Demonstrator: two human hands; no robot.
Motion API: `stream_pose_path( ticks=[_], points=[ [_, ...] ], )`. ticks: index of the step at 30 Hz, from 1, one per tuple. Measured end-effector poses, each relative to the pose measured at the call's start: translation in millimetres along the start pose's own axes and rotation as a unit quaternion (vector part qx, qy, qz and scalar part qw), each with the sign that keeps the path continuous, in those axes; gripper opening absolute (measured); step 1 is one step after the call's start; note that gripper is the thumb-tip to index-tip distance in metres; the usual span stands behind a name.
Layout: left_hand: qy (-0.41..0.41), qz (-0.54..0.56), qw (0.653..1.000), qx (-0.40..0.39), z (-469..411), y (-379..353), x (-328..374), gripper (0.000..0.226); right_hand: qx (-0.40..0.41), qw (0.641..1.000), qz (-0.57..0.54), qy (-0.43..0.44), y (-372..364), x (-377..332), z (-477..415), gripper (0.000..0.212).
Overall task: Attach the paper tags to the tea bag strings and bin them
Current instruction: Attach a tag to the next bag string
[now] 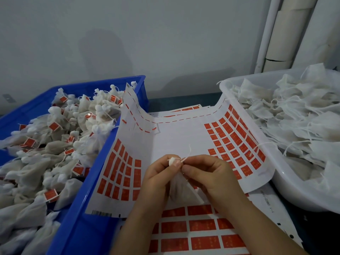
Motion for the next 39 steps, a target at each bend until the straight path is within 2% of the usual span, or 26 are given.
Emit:
stream_pose_path(
  ticks=[7,10,12,16,20,23,26,30,34,39],
  points=[
    [0.004,0.078,0.996,-0.038,-2,-3,2,0.018,0.005,0.999,0.009,0.038,-1,-5,0,0.023],
    [0.012,0.068,0.997,-0.035,-1,-3,1,0.017,0.002,0.998,0.03,0.048,0,-6,1,0.015],
    [0.018,0.024,0.999,-0.016,0,-4,1,0.016,0.019,0.997,0.058,0.052,1,-5,2,0.013],
    [0.007,-0.125,0.988,0.094,2,-3,-1,0.017,0.036,0.991,0.108,0.076,0,-5,3,0.023],
    [-0.016,-0.167,0.974,0.151,3,-5,1,0.022,0.04,0.985,0.136,0.101,-2,-7,5,0.019],
    [-0.044,-0.177,0.971,0.156,3,-6,3,0.023,0.047,0.982,0.15,0.108,-3,-7,5,0.018],
    [-0.071,-0.172,0.973,0.135,2,-7,6,0.011,0.05,0.98,0.156,0.117,-4,-7,5,0.019],
    [-0.085,-0.216,0.967,0.106,3,-6,9,0.031,0.062,0.979,0.151,0.125,0,-9,4,0.017],
    [-0.118,-0.311,0.938,0.092,6,-5,12,0.024,0.064,0.976,0.154,0.137,2,-12,4,0.017],
    [-0.17,-0.426,0.884,0.086,6,-8,14,0.007,0.067,0.968,0.189,0.151,3,-12,4,0.017]
  ],
)
Point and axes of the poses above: each hand's wrist, its own z-axis away from the middle knuckle, its own y-axis out of the back of the hand, x = y × z, the point moved 3 cm from there along -z, towards the middle knuckle, and after that the axes turned 10 degrees about -x, right-handed, at the moved point
